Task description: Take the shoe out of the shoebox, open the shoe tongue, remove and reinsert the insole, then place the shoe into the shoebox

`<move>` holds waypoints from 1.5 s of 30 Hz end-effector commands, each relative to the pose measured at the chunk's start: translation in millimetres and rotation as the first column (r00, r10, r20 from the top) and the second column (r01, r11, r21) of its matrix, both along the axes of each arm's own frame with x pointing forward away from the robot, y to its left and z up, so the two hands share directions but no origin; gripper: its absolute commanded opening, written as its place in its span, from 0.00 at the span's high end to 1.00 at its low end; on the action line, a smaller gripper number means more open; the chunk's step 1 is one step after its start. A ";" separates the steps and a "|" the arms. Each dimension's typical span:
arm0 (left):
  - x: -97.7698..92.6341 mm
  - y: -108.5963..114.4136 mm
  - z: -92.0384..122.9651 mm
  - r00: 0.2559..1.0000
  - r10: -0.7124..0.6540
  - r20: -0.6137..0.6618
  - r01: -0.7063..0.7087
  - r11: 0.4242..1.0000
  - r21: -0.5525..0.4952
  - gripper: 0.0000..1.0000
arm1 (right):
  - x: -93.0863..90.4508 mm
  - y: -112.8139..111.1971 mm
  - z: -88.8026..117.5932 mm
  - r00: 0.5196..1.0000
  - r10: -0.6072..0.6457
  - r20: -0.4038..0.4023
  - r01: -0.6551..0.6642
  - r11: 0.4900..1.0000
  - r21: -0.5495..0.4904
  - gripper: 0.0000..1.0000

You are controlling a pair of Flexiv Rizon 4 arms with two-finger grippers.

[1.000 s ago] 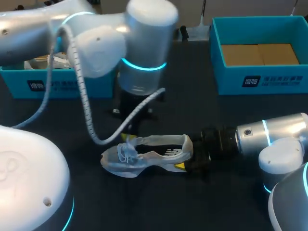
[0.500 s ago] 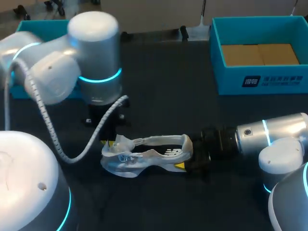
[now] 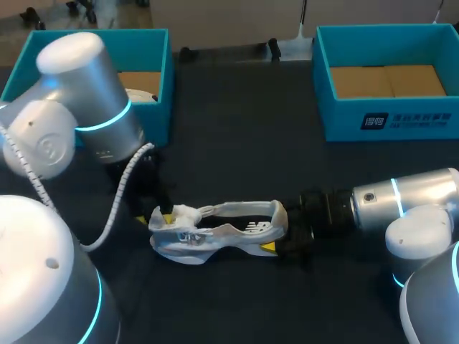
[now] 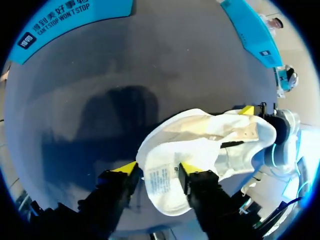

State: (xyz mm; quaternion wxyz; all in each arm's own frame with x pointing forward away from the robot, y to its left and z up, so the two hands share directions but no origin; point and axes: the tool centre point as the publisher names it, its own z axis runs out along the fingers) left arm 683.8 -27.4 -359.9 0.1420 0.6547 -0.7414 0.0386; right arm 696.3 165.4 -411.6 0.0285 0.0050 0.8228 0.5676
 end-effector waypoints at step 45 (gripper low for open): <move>2.7 -105.2 165.4 0.430 -0.880 0.203 0.894 0.446 0.043 1.00 | -0.5 0.4 1.4 1.000 0.000 0.000 0.000 1.000 -0.005 1.00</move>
